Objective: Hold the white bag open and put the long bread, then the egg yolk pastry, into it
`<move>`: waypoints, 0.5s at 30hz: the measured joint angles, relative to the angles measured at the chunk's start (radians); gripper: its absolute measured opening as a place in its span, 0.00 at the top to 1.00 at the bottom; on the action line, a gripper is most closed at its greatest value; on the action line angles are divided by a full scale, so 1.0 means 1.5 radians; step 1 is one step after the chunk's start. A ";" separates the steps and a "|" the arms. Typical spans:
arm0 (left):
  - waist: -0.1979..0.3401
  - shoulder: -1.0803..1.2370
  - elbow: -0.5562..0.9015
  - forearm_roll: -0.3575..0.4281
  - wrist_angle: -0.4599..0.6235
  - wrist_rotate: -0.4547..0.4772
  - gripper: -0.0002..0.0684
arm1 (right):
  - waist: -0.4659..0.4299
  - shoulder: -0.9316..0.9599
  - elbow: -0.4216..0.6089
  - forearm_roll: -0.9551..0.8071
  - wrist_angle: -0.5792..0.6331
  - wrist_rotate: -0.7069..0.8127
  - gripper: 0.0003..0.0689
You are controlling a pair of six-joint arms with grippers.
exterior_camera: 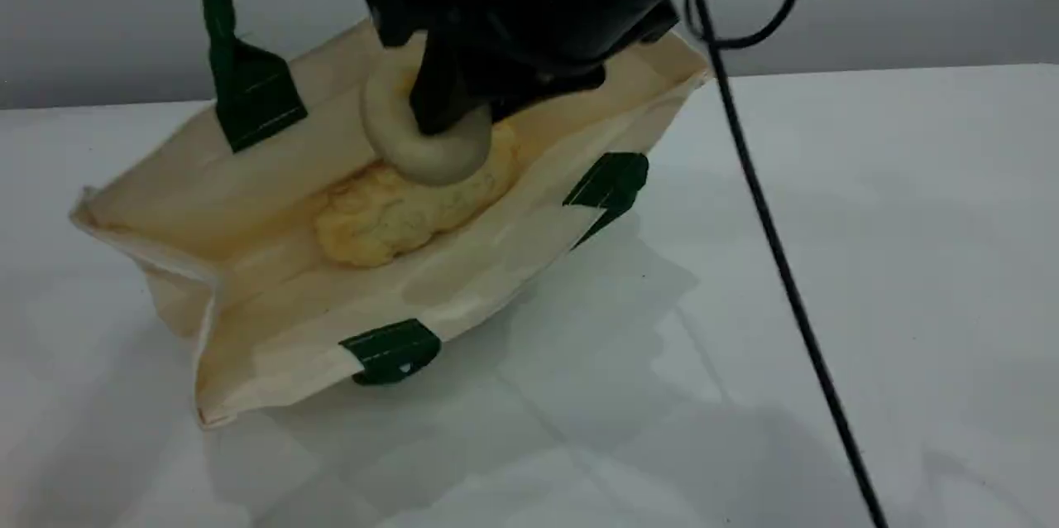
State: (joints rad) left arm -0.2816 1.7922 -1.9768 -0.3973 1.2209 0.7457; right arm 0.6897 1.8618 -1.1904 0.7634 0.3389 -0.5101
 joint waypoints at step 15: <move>0.000 0.000 0.000 -0.001 0.000 -0.001 0.86 | 0.000 0.052 -0.017 0.076 -0.012 -0.060 0.57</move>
State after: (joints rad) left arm -0.2816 1.7922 -1.9768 -0.3986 1.2209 0.7445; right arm 0.6897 1.9402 -1.2160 0.8770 0.3211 -0.6004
